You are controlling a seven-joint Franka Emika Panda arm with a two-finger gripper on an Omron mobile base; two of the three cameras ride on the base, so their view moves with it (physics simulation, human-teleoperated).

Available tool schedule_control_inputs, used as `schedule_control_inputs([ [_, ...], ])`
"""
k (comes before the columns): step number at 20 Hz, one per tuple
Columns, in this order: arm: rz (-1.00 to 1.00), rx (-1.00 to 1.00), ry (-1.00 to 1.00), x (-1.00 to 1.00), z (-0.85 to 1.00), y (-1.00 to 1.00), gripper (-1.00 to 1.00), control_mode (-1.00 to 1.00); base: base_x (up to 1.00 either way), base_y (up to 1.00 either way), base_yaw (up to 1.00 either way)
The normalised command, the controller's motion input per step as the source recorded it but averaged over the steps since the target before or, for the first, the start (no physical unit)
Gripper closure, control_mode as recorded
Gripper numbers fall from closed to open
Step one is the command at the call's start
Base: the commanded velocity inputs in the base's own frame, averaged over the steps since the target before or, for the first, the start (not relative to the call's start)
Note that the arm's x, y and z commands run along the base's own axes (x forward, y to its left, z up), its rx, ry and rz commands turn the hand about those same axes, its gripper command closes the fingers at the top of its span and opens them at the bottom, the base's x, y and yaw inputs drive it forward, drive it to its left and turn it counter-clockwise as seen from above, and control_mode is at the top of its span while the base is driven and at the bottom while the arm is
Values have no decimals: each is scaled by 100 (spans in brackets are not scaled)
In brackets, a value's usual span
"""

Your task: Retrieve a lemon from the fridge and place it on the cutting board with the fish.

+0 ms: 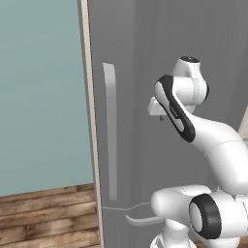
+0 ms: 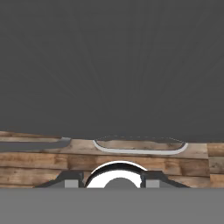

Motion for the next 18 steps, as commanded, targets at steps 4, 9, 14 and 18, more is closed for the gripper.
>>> schedule_control_inputs([
  [4, 0, 0, 0, 0, 0, 0, -100, 100, 0, 0, 0],
  [9, 0, 0, 0, 0, 0, 0, -100, 100, -1, 0, 0],
  [14, 0, 0, 0, 0, 0, 0, -100, 100, -19, 0, 0],
  [18, 0, 0, 0, 0, 0, 0, -100, 100, -34, 1, -8],
])
